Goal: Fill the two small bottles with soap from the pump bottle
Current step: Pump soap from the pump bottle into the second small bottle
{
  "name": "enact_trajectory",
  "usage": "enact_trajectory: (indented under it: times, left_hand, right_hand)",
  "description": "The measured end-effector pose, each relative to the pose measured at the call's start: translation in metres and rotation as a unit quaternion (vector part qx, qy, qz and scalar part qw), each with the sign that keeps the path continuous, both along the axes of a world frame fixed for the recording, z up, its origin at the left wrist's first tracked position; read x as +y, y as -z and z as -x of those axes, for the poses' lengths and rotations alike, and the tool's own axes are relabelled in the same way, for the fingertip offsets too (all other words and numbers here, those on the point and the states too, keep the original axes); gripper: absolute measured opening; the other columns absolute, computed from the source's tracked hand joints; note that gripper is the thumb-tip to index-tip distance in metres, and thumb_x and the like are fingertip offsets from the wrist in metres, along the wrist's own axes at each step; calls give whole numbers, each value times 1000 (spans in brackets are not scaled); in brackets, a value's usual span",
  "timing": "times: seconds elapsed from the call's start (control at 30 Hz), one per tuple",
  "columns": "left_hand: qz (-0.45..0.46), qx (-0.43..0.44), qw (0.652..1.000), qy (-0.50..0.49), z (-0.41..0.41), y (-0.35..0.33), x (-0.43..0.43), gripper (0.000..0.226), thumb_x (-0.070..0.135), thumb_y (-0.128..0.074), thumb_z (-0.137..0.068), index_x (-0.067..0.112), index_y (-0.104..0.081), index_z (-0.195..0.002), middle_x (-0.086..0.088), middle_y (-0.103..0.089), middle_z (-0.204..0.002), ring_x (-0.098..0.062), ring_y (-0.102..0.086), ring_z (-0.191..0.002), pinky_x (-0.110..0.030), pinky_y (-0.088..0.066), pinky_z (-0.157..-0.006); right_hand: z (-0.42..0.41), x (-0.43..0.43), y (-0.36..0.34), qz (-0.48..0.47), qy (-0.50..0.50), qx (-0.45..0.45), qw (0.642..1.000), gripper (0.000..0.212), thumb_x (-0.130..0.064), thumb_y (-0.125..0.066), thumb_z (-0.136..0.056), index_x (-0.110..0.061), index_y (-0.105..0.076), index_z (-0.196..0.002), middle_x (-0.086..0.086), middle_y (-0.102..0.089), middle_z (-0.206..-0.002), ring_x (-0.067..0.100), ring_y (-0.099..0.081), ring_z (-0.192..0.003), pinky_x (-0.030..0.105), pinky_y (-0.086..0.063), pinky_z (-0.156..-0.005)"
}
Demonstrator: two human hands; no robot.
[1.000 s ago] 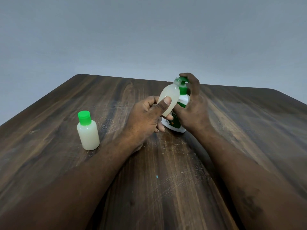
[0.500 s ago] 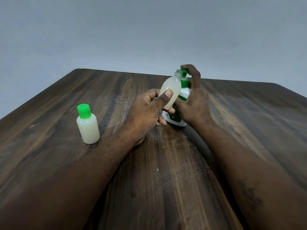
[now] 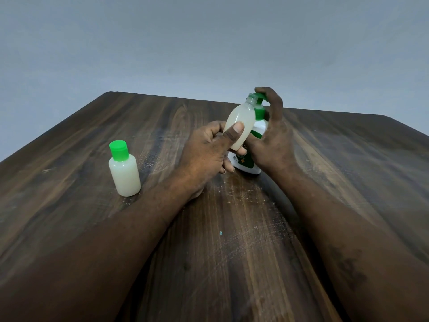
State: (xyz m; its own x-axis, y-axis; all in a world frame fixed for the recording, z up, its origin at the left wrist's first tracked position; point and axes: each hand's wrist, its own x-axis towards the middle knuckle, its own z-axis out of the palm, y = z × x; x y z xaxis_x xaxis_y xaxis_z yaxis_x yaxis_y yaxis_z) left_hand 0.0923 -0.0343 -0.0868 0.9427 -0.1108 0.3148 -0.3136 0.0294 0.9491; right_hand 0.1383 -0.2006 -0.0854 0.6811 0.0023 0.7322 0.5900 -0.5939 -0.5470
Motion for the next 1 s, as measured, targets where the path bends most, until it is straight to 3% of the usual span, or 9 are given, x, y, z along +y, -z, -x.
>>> enact_trajectory:
  times: [0.13, 0.33, 0.5, 0.8, 1.0]
  left_hand:
    - [0, 2, 1000, 1, 0, 0, 0, 34, 46, -60, -103, 16, -69, -116, -6, -81, -90, -12, -60, -48, -25, -48, -50]
    - [7, -1, 1000, 7, 0, -2, -2, 34, 46, -60, -103, 16, -69, -114, -5, -81, -90, -12, -59, -48, -24, -47, -49]
    - [1, 10, 1000, 5, 1, 1, -1, 33, 45, -61, -102, 16, -69, -115, -6, -81, -89, -11, -59, -47, -23, -48, -49]
    - [1, 2, 1000, 9, 1, -1, -3, 36, 46, -59, -103, 14, -68, -118, -5, -81, -92, -12, -59, -49, -24, -47, -49]
    - [-1, 8, 1000, 9, 1, 2, -2, 36, 47, -61, -102, 15, -68, -118, -6, -81, -91, -11, -60, -48, -22, -47, -48]
  right_hand:
    - [1, -1, 0, 0, 1, -3, 1000, 82, -23, -82, -86, -30, -37, -154, -25, -63, -107, -5, -67, -96, 20, -57, -69]
    - [2, 0, -1, 5, 7, 2, 1000, 86, -28, -82, -87, -32, -33, -157, -15, -67, -106, -4, -67, -89, 15, -55, -64]
    - [0, 0, -1, -1, 4, -6, 1000, 74, -21, -80, -86, -26, -41, -149, -19, -66, -101, -1, -68, -90, 27, -58, -64]
    - [3, 1, -1, 4, 16, 6, 1000, 86, -29, -82, -86, -33, -33, -157, -17, -66, -104, -2, -68, -87, 25, -59, -65]
    - [1, 1, -1, -6, 12, 2, 1000, 77, -22, -81, -84, -27, -41, -150, -18, -66, -103, -2, -67, -91, 27, -58, -65]
